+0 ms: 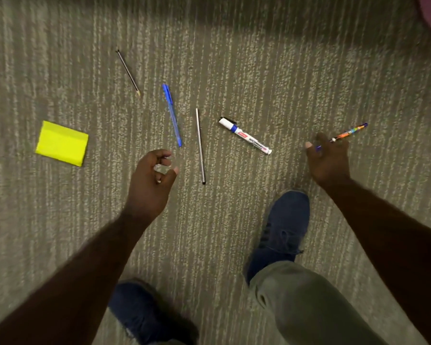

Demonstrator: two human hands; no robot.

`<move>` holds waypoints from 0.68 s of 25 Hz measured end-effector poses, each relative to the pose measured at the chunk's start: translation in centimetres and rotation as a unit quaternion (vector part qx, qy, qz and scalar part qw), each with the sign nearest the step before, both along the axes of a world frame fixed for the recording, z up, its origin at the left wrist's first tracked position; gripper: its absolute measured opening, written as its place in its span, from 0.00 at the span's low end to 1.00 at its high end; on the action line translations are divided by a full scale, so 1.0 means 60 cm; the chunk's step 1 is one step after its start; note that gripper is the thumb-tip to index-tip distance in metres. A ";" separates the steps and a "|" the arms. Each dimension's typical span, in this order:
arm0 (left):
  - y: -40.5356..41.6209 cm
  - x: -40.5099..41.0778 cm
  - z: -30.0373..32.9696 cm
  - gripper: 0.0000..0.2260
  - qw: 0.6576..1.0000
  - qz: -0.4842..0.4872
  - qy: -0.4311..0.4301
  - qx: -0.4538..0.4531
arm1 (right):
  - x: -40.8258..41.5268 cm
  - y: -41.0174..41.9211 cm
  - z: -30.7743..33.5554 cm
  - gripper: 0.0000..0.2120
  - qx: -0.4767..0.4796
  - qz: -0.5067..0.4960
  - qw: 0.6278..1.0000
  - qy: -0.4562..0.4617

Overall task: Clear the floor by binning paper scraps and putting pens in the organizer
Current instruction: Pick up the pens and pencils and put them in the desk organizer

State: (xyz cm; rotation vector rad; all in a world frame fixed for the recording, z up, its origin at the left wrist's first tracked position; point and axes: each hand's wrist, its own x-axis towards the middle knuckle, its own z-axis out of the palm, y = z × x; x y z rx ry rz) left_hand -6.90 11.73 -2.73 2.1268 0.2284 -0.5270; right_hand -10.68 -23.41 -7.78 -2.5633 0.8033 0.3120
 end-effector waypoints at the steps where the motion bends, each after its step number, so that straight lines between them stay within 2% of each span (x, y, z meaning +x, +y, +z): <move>1: -0.002 0.002 -0.004 0.12 1.000 0.007 0.002 -0.009 | 0.004 0.003 -0.005 0.27 -0.016 0.009 1.000 -0.006; 4: 0.003 0.008 -0.017 0.12 1.000 0.014 0.006 -0.017 | 0.011 0.020 -0.017 0.13 -0.074 0.007 0.995 -0.062; 6: 0.009 0.012 -0.020 0.12 1.000 0.015 0.011 -0.021 | 0.018 0.036 -0.014 0.10 -0.067 -0.022 0.995 -0.076; 8: 0.013 0.017 -0.021 0.13 0.999 0.016 0.011 -0.026 | 0.033 0.065 -0.001 0.08 -0.042 -0.070 0.992 -0.094; 10: 0.019 0.024 -0.025 0.13 0.999 0.019 0.005 -0.029 | 0.051 0.110 0.018 0.05 -0.005 -0.086 0.985 -0.150; 12: 0.026 0.036 -0.027 0.13 0.999 0.032 0.000 -0.031 | 0.075 0.176 0.039 0.11 0.098 -0.111 0.974 -0.171; 14: 0.035 0.049 -0.028 0.13 0.999 0.043 -0.012 -0.027 | 0.100 0.243 0.049 0.16 0.183 -0.075 0.968 -0.157; 17: 0.057 0.063 -0.036 0.13 0.998 0.056 -0.027 -0.023 | 0.141 0.338 0.033 0.07 0.164 0.072 0.977 -0.118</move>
